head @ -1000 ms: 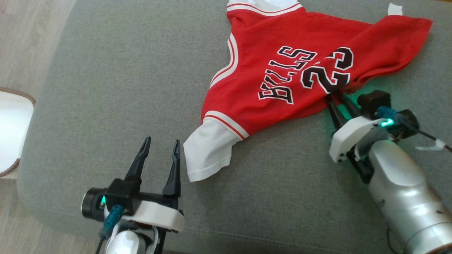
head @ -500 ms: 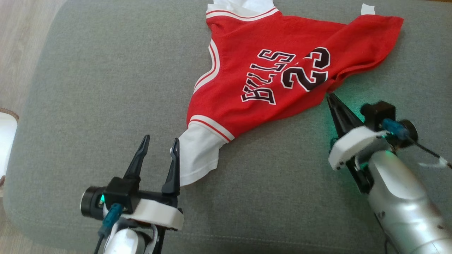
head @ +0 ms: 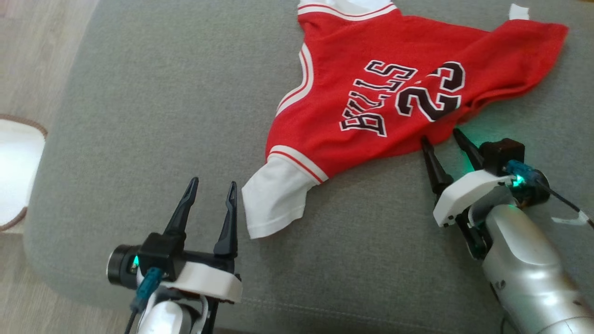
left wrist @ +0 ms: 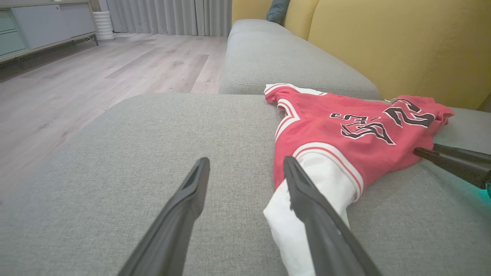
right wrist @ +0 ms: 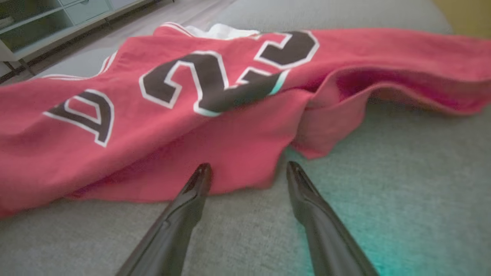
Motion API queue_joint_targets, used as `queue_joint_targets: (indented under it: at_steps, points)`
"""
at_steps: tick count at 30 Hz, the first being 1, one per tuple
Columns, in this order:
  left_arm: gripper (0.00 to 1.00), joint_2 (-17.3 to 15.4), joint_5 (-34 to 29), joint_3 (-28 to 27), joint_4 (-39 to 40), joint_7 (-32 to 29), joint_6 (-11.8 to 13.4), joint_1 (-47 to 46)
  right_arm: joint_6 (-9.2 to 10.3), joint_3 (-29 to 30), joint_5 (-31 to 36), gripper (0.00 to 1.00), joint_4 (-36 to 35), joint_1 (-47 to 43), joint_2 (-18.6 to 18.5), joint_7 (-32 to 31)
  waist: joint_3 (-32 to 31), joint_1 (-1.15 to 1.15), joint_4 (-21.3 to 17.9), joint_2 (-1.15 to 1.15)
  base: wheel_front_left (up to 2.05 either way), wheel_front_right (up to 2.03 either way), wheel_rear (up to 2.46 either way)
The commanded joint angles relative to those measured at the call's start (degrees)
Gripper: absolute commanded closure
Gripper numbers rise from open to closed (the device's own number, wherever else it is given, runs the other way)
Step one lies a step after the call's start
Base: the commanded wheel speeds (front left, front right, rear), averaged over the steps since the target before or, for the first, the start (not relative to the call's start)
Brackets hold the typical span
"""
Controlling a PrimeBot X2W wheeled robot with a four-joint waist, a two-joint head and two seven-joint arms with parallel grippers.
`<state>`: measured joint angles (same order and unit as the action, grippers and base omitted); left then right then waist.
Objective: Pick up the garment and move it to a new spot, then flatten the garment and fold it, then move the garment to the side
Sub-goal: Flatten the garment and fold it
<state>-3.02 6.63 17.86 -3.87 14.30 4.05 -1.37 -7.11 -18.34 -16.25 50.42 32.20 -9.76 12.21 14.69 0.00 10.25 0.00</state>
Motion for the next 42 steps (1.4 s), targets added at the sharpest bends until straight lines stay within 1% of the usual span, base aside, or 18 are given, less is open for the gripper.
queue_joint_targets:
  at_steps: [1,6,7,8,9,10,11,14,17,20,24,28,33,36,37,39,42]
  points:
    - [0.0,0.14,0.07,-1.54,1.8,0.7,0.2,-1.79,-0.37,-0.81,-0.55,0.0,-0.72,1.01,0.3,-0.11,0.37,0.0,0.72,0.0,0.0,0.0,0.0]
    - [0.0,0.14,0.27,-1.41,1.77,0.7,0.39,-2.03,-0.37,-0.85,-0.45,0.0,2.81,3.14,0.21,-0.73,0.7,0.0,2.25,0.0,0.0,0.0,0.0]
    - [0.0,0.14,0.31,-1.4,1.77,0.7,0.44,-2.01,-0.37,-0.96,-0.41,0.16,3.43,3.54,0.34,-0.7,0.67,0.0,2.44,0.0,0.0,0.0,0.0]
    - [0.0,0.14,0.35,-1.38,1.74,0.7,0.48,-1.98,-0.37,-1.09,-0.41,0.52,3.97,3.88,0.48,-0.62,0.58,0.0,2.61,0.0,0.0,0.0,0.0]
    - [0.0,0.14,0.38,-1.35,1.69,0.7,0.5,-1.93,-0.37,-1.45,-0.31,0.69,4.29,4.18,0.61,-0.47,0.46,0.0,2.72,0.0,0.0,0.0,0.0]
    - [0.0,0.14,0.41,-1.34,1.63,0.7,0.55,-1.86,-0.37,-1.72,-0.3,0.96,4.52,4.4,0.71,-0.26,0.29,0.0,2.79,0.0,0.0,0.0,0.0]
    - [0.0,0.14,0.43,-1.34,1.56,0.7,0.6,-1.78,-0.37,-1.98,-0.31,1.0,4.6,4.55,0.76,0.03,0.1,0.0,2.8,0.0,0.0,0.0,0.0]
    - [0.0,0.14,0.46,-1.41,1.47,0.7,0.79,-1.33,-0.37,-1.99,-0.01,1.0,3.84,4.73,0.36,1.28,-0.72,0.0,2.56,0.0,0.0,0.0,0.0]
    - [0.0,0.14,0.46,-1.46,1.58,0.7,0.91,-0.6,-0.37,-1.07,0.91,1.0,1.08,3.9,-0.07,2.22,-1.82,0.0,1.95,0.0,0.0,0.0,0.0]
    - [0.0,0.14,0.34,-1.63,1.58,0.7,0.85,0.17,-0.37,-0.13,2.2,1.0,-4.07,1.38,-0.05,2.57,-2.96,0.0,1.06,0.0,0.0,0.0,0.0]
    - [0.0,0.14,0.1,-1.92,1.5,0.7,0.59,1.12,-0.37,0.9,4.31,1.0,-13.68,-4.24,0.07,2.17,-4.52,0.0,-0.25,0.0,0.0,0.0,0.0]
    - [0.0,0.07,-0.19,-2.27,1.55,0.7,0.4,2.09,-0.37,3.22,7.89,1.0,-27.11,-11.37,-0.16,-2.38,-5.99,0.0,-1.64,0.0,0.0,0.0,0.0]
    - [0.0,0.04,-0.47,-2.52,1.72,0.7,0.16,2.87,-0.37,9.27,13.78,1.0,-47.03,-22.46,0.22,-12.27,-7.25,0.0,-2.96,0.0,0.0,0.0,0.0]
    - [0.0,0.03,-0.56,-2.72,1.89,0.7,0.07,3.12,-0.37,13.09,16.7,1.0,-56.4,-29.22,1.07,-18.09,-7.34,0.0,-3.69,0.0,0.0,0.0,0.0]
    - [0.0,0.03,-0.59,-2.79,1.97,0.7,0.05,3.16,-0.37,13.95,16.62,1.0,-58.55,-31.26,1.86,-19.59,-7.24,0.0,-3.98,0.0,0.0,0.0,0.0]
    - [0.0,0.02,-0.66,-2.84,2.08,0.7,-0.09,3.1,-0.37,15.4,16.58,1.0,-60.7,-34.58,2.62,-21.76,-6.86,0.0,-4.56,0.0,0.0,0.0,0.0]
    - [0.0,0.02,-0.74,-2.95,2.17,0.7,-0.19,2.83,-0.37,16.4,15.82,1.0,-60.95,-36.69,3.49,-22.44,-6.38,0.0,-5.17,0.0,0.0,0.0,0.0]
